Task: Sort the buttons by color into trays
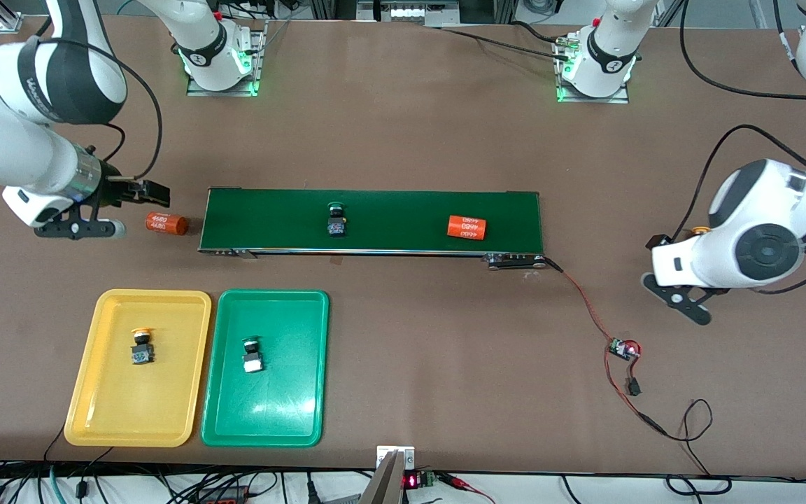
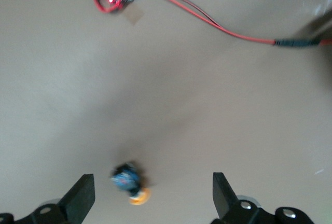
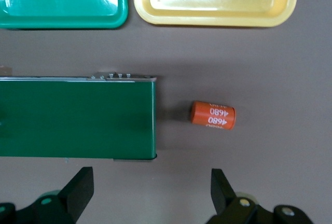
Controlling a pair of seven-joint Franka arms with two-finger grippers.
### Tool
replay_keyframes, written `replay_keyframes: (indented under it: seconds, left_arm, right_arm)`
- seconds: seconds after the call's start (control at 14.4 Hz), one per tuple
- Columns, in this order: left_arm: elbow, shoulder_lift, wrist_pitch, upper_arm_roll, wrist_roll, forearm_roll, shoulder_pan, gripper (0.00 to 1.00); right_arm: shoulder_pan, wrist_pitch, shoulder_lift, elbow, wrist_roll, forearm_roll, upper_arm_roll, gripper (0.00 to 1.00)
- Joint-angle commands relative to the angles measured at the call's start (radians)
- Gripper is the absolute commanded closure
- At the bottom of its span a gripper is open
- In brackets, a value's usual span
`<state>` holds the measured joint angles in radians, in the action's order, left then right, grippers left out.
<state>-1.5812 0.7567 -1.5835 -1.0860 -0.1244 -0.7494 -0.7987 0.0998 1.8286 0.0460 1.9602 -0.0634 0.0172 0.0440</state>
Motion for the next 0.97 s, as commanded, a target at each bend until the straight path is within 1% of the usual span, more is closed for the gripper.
replay_keyframes:
  seconds: [0.0,0.21,0.42,0.55,0.76,0.9]
  left_arm:
    - [-0.037,0.001,-0.012,-0.015,0.103,0.070,-0.106,0.00]
    - [-0.127,0.000,-0.087,-0.015,0.132,0.070,-0.212,0.00]
    - [-0.279,-0.002,-0.266,-0.008,0.143,0.056,-0.324,0.00]
    - [-0.354,0.000,-0.366,-0.002,0.167,0.033,-0.388,0.00]
    - [-0.365,0.000,-0.380,0.009,0.184,-0.025,-0.413,0.00]
    - [-0.364,0.001,-0.385,0.021,0.192,-0.074,-0.415,0.00]
  right_arm:
    - [-0.045,0.041,-0.107,0.123,0.000,-0.010,-0.019,0.00]
    - [-0.034,0.032,-0.094,0.121,-0.019,-0.002,-0.021,0.00]
    - [0.001,0.046,-0.071,0.121,-0.023,0.004,-0.021,0.00]
    - [0.033,0.069,-0.054,0.120,-0.077,0.007,-0.021,0.00]
    - [0.145,0.125,-0.012,0.123,-0.228,0.007,-0.021,0.00]
    - [0.240,0.199,0.024,0.121,-0.378,0.007,-0.021,0.00]
